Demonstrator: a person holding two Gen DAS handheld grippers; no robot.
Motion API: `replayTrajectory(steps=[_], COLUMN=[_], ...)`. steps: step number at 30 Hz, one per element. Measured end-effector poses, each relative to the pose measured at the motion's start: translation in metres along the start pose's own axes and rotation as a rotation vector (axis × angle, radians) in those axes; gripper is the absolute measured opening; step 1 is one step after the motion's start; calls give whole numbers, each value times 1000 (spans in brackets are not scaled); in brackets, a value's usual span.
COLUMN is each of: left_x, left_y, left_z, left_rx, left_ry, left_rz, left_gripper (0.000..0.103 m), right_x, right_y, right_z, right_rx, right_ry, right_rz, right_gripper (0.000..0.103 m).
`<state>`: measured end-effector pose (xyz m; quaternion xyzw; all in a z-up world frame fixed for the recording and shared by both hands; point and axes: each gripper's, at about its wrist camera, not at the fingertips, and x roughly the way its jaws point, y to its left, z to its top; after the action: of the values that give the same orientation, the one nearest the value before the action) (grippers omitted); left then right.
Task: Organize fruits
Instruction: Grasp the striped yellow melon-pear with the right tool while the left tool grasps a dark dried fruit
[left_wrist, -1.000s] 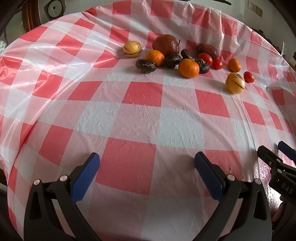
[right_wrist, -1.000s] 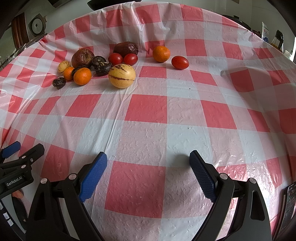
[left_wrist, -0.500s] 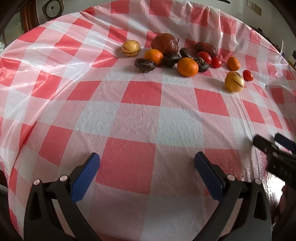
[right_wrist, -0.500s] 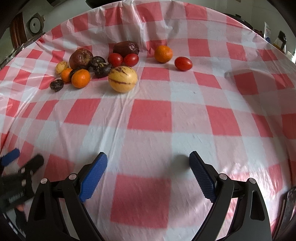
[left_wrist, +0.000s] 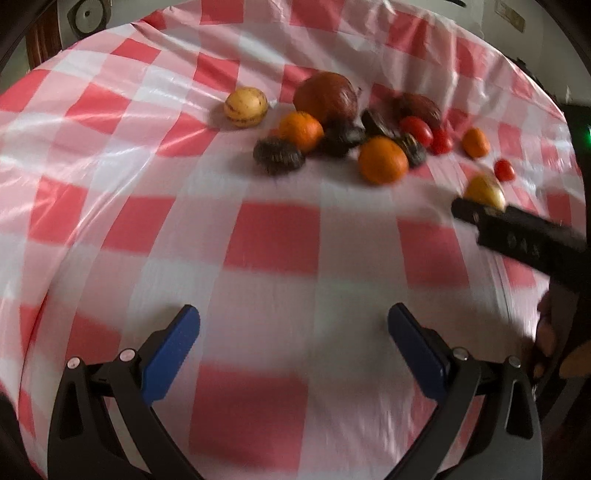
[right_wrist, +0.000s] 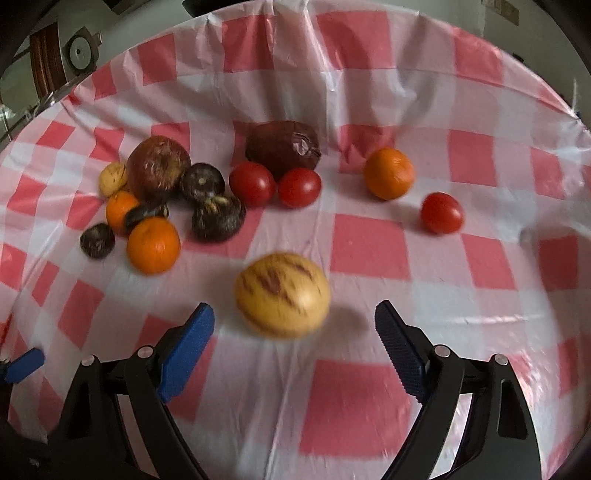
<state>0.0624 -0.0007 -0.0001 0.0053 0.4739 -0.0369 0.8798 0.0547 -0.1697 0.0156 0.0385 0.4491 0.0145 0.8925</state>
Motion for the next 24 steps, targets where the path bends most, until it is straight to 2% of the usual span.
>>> replayTrajectory(steps=[2, 5, 6, 7, 9, 12, 15, 18, 19, 21, 24], left_x=[5, 14, 18, 24, 32, 43, 45, 39, 36, 30, 20], left_y=[4, 8, 9, 10, 8, 5, 9, 6, 3, 2, 12], left_z=[12, 34, 41, 50, 61, 73, 78, 74, 70, 66, 61], left_rx=[-19, -32, -34, -38, -33, -16, -25, 0, 17, 19, -40], left_ry=[-22, -67, -71, -68, -64, -46, -46, -73, -86, -94, -116], left_rz=[2, 38, 46, 50, 73, 105, 81, 74, 71, 72, 34], left_gripper=[102, 102, 102, 102, 101, 84, 72, 51, 40, 40, 39], right_x=[0, -3, -5, -5, -9, -10, -14, -11, -11, -7, -6], right_y=[-6, -12, -13, -14, -19, -31, -30, -29, -28, -27, -29], right_z=[3, 3, 3, 3, 3, 2, 0, 1, 1, 2, 3], right_rx=[23, 45, 43, 44, 65, 107, 98, 98, 95, 94, 94], right_ry=[-8, -24, -28, -30, -36, -41, -42, -41, -42, -43, -41], right_rz=[12, 50, 66, 66, 68, 96, 85, 82, 79, 76, 76], right_gripper=[73, 59, 49, 45, 45, 45, 45, 45, 45, 45, 45])
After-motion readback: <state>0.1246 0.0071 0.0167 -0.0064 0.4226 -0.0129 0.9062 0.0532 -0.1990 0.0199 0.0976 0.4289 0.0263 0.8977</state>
